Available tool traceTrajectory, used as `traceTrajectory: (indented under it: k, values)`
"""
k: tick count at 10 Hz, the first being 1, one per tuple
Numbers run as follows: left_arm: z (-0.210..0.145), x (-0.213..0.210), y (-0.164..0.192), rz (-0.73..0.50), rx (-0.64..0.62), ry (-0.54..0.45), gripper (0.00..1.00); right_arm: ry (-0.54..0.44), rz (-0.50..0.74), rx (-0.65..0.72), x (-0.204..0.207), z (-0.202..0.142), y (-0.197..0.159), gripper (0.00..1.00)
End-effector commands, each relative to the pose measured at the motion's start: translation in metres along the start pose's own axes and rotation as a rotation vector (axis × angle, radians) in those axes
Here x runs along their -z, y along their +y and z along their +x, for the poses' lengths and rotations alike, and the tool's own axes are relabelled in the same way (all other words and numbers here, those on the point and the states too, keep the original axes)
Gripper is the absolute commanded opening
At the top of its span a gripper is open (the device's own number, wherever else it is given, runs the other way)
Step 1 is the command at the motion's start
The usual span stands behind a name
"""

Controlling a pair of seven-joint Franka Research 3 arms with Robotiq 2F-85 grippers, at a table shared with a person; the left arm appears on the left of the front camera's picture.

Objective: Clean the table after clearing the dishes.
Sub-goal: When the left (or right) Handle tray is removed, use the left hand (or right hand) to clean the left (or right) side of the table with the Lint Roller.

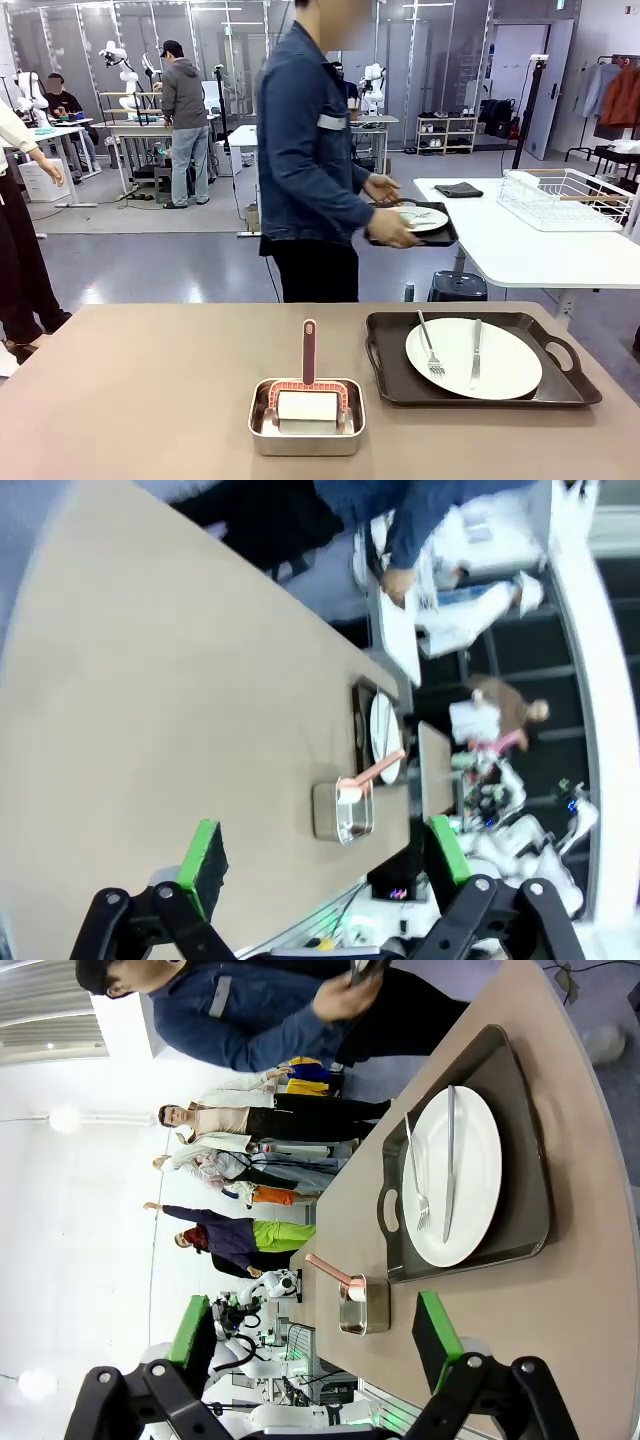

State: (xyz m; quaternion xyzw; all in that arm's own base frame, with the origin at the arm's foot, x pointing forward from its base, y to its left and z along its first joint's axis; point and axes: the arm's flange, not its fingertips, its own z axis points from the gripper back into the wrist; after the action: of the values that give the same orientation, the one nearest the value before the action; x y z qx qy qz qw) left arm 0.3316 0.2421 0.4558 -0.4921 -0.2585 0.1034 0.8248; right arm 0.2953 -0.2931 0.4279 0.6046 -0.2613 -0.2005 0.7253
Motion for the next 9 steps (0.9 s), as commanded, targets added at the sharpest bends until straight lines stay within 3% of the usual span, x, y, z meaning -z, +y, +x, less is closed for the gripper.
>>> traceTrajectory:
  k: [1,3,6,9]
  values:
    - [0.006,0.070,-0.055,0.037,0.150,0.128,1.00,0.002,0.010,-0.016,0.000,0.000,0.002,1.00]
    - [0.010,0.156,-0.118,0.113,0.302,0.276,1.00,0.002,0.010,-0.016,0.000,0.000,0.002,1.00]
    - [-0.001,0.292,-0.222,0.216,0.645,0.512,1.00,0.002,0.010,-0.016,0.000,0.000,0.002,1.00]
    - [-0.019,0.395,-0.290,0.355,0.951,0.782,1.00,0.002,0.010,-0.016,0.000,0.000,0.002,1.00]
